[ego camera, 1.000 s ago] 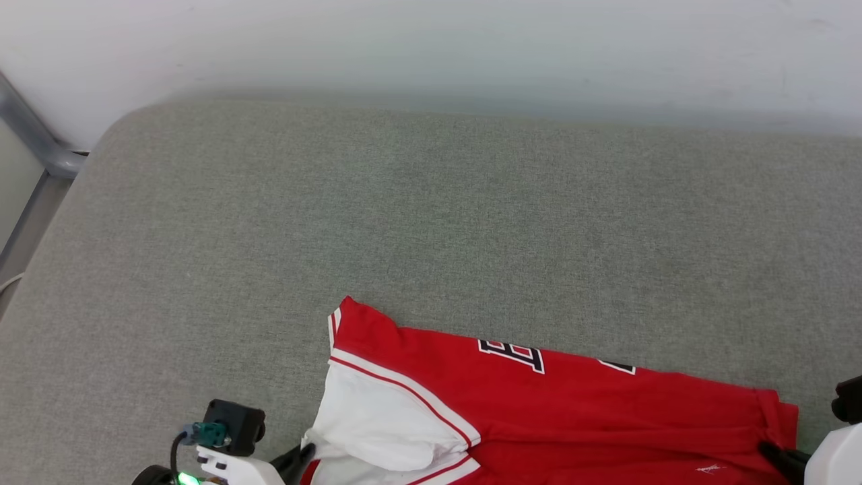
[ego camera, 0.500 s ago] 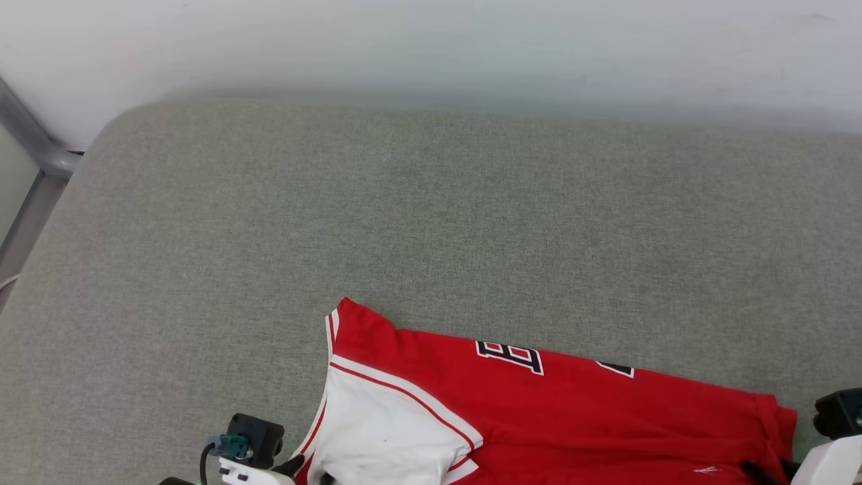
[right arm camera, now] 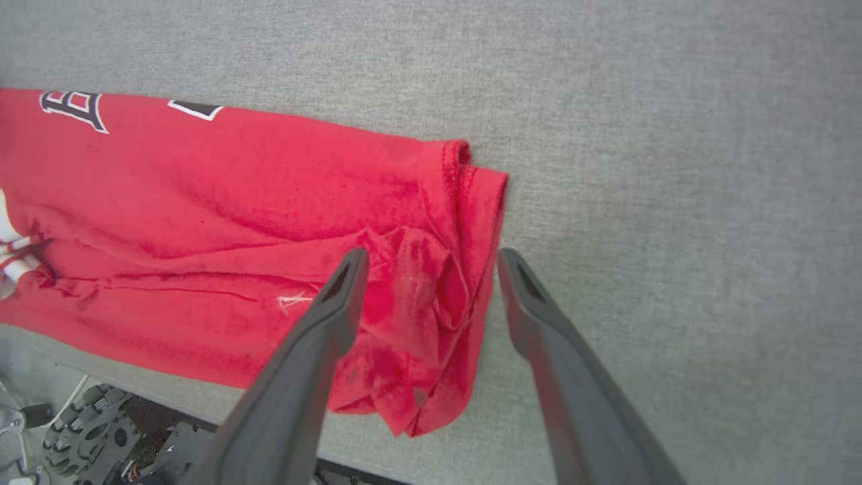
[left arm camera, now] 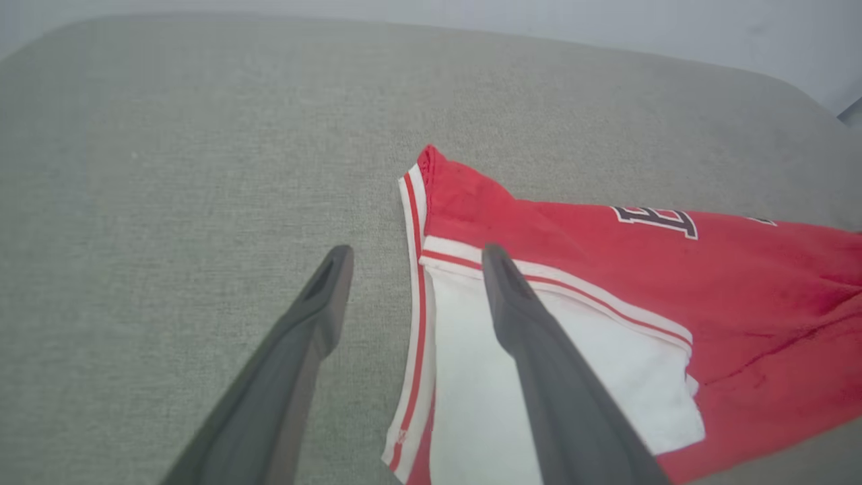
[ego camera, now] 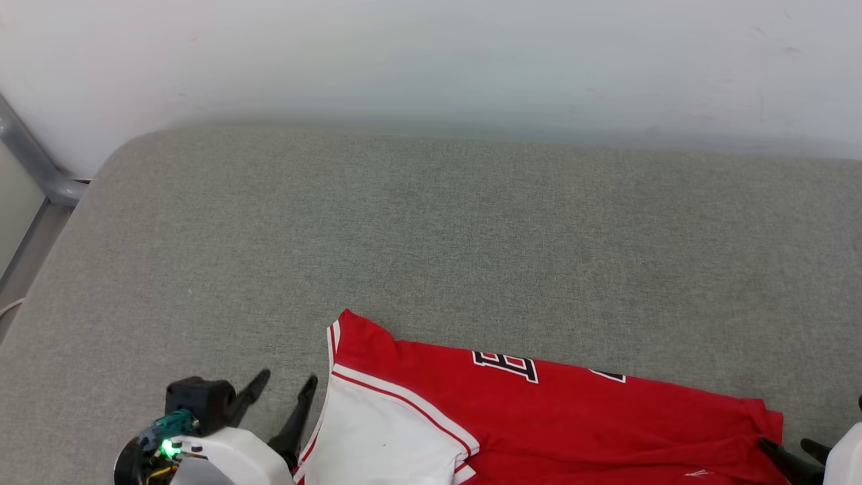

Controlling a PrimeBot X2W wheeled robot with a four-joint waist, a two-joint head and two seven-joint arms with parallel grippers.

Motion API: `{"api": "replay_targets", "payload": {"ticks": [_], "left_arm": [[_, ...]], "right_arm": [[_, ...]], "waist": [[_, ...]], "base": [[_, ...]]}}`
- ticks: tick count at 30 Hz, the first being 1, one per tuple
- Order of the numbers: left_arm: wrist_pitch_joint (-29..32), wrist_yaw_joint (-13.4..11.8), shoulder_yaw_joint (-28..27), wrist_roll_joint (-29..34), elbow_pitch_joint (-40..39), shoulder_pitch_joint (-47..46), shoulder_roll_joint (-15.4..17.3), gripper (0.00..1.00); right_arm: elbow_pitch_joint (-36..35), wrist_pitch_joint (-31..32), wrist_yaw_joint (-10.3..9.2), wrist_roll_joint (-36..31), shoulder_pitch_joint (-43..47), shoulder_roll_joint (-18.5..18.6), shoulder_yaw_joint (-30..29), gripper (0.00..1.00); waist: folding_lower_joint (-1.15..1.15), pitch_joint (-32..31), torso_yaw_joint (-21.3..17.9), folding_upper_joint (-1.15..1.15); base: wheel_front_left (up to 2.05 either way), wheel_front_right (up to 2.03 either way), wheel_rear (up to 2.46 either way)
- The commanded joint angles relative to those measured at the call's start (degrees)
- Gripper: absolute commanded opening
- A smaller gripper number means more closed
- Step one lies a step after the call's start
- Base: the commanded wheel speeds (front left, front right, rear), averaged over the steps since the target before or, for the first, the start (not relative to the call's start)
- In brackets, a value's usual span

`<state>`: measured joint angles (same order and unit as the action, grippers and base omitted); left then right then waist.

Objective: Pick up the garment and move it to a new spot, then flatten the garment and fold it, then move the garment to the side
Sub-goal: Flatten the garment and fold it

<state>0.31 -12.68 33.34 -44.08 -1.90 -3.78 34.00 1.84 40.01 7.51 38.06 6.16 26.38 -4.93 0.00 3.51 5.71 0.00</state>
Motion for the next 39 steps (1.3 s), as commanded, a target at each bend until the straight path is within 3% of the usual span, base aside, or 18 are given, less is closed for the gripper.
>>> {"api": "replay_targets", "payload": {"ticks": [1,8,18,28,34,35,36,37,39], "left_arm": [[-2.7,-0.53,-1.04,0.95,-0.58,-0.76,-0.39,1.0],[-13.9,-1.8,-3.33,9.12,-0.1,-3.3,-0.12,1.0],[-15.57,-0.75,-9.17,15.39,-0.44,-2.26,-4.06,1.0],[-15.61,4.08,-14.22,19.75,1.73,-0.74,-8.63,1.0],[-15.61,6.3,-16.29,21.51,2.82,-0.33,-10.41,1.0],[-15.61,6.65,-16.56,21.77,2.93,-0.34,-10.57,1.0],[-15.61,6.99,-16.83,21.98,3.05,-0.37,-10.74,1.0],[-15.61,7.17,-17.12,22.28,3.21,-0.4,-11.0,1.0],[-15.61,7.71,-17.7,22.61,3.57,-0.37,-11.57,1.0]], "right_arm": [[-0.34,1.46,-0.05,-0.71,-0.08,-1.76,-1.54,1.0],[1.35,5.37,-0.06,-4.61,-2.06,-8.46,-8.72,1.0],[6.12,8.15,-0.05,-8.6,-3.66,-14.38,-15.4,1.0],[8.9,9.74,0.03,-4.35,-3.68,-18.58,-9.88,1.0],[10.15,8.02,0.04,-3.69,-4.04,-18.65,-6.69,1.0],[10.3,7.59,0.04,-3.82,-4.15,-18.38,-6.22,0.77],[10.39,7.05,0.04,-4.12,-4.25,-18.06,-5.95,0.27],[10.59,6.3,0.04,-4.36,-4.4,-17.58,-5.85,0.0],[11.26,5.1,0.04,-4.46,-4.69,-16.74,-5.75,0.0]], "waist": [[0.0,0.1,0.06,0.0],[0.0,1.66,0.81,0.0],[0.0,4.12,2.11,0.0],[0.0,4.72,2.46,0.0],[0.0,4.69,2.38,0.0],[0.0,4.75,2.39,0.0],[0.0,4.81,2.41,0.0],[0.0,4.85,2.44,0.0],[0.0,4.84,2.48,0.0]], "base": [[0.0,0.0,0.0],[0.0,0.0,0.0],[0.0,0.0,0.0],[0.0,0.0,0.0],[0.0,0.0,0.0],[0.0,0.0,0.0],[0.0,0.0,0.0],[0.0,0.0,0.0],[0.0,0.0,0.0]]}}
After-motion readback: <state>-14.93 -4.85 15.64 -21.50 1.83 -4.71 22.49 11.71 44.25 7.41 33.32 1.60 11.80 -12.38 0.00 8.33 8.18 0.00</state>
